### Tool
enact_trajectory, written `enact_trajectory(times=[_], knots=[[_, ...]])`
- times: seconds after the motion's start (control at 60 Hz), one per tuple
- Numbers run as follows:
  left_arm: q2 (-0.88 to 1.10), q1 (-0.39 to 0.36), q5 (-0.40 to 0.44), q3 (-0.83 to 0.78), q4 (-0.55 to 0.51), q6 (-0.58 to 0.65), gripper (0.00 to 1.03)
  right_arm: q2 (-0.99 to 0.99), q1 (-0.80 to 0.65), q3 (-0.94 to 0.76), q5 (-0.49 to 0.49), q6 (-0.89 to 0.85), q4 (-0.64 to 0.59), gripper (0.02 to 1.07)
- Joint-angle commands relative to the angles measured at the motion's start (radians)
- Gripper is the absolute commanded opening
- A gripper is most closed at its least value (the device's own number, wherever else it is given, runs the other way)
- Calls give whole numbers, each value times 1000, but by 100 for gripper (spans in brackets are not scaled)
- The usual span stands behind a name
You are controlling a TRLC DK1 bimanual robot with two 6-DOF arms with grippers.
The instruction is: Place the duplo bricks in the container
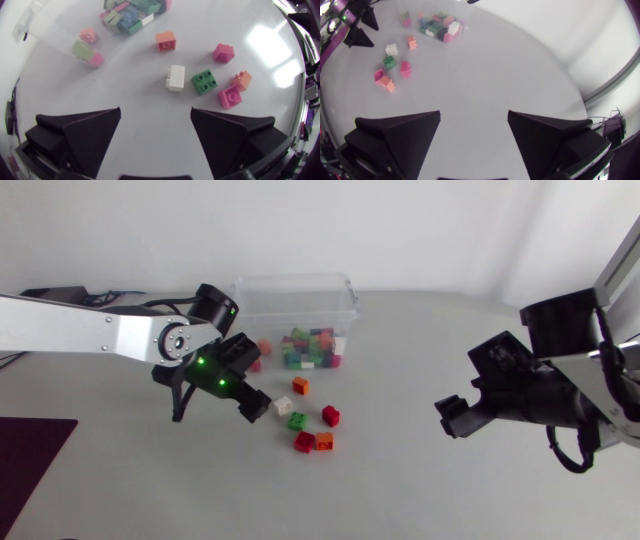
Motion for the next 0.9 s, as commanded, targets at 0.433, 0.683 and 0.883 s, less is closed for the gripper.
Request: enact_trajectory(times=[0.433, 0.683, 0.883], knots=[[237, -26, 45, 194, -33, 70, 84, 318, 94, 183, -77, -39, -20, 97], [297, -33, 67, 236, -36, 69, 69, 423, 153, 235, -77, -36, 3, 97], [351, -31, 114, 266, -70, 69, 52, 521, 217, 293, -54, -2, 20, 97]])
